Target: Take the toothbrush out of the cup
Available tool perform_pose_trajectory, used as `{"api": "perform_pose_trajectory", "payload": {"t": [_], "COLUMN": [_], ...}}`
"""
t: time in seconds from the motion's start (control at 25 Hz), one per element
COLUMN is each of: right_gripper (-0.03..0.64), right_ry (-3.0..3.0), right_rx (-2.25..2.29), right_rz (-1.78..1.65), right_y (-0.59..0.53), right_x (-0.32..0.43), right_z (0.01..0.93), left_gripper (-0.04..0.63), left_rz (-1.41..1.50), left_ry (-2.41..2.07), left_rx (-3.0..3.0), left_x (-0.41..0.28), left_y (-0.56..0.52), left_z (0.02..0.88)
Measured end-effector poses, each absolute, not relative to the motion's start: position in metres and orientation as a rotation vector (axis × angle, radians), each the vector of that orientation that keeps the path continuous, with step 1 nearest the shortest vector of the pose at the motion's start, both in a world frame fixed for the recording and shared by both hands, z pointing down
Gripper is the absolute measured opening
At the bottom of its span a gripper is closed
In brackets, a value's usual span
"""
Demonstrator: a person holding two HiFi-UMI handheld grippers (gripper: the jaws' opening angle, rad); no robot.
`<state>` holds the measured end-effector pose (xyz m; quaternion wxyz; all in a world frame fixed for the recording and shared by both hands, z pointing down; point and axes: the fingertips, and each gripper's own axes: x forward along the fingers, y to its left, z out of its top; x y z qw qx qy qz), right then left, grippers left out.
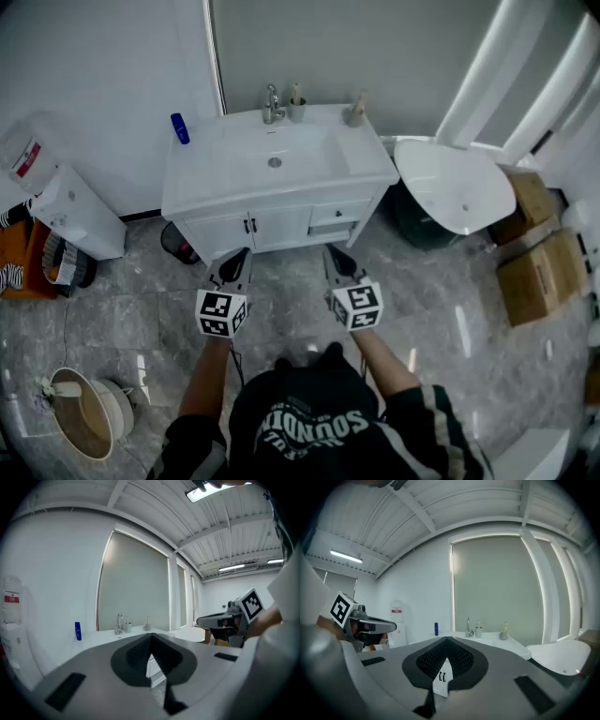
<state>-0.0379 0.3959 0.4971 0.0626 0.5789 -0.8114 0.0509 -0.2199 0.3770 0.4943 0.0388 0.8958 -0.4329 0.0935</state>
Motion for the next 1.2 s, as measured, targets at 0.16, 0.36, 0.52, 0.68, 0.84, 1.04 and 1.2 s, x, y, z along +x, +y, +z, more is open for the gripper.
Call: {"api": "perform_pose_trajectory", "payload": {"t": [0.16,0.36,0.52,0.68,0.84,1.04,1.2], "right_gripper": [-0.002,-0.002,-0.002,-0.002,-0.002,-0.002,-0.002], "right_ry": [-2.486,-2.468,-2.449,-2.428,-2.428,-2.442,-2.442], "right_rx": [1.763,1.741,1.715,1.718,1.729,1.708,1.714], "right_rz": [0.154,0.097,0.112,0.131,0.125,0.148,0.172], "right_y": [0.394,0.394,0.395,0.389,0.383,0.362,0.33], "right_x": [-0.043,-0.052,-0.059,-0.061,-0.059,-0.054,-0.047], "right_z": [0.501,0.5,0.498,0.507,0.511,0.518,0.524], "left_gripper": [-0.002,-0.002,-0.002,-0.002,-0.002,-0.002,-0.002], "left_rz": [0.288,0.284,0.267,0.261,0.271,0.276,0.287], "left_ry": [-1.322,-1.308,-1.3,-1.29,-1.269,-1.253,-1.257], "left_rx": [2.745,2.741,2.739,2.739,2.739,2.731,2.719], "left_x": [-0.227,-0.231,-0.235,-0.237,-0.233,-0.228,-0.224], "left_y": [0.375,0.373,0.371,0.365,0.357,0.335,0.306], "left_z": [0.494,0.498,0.498,0.498,0.503,0.505,0.508]}}
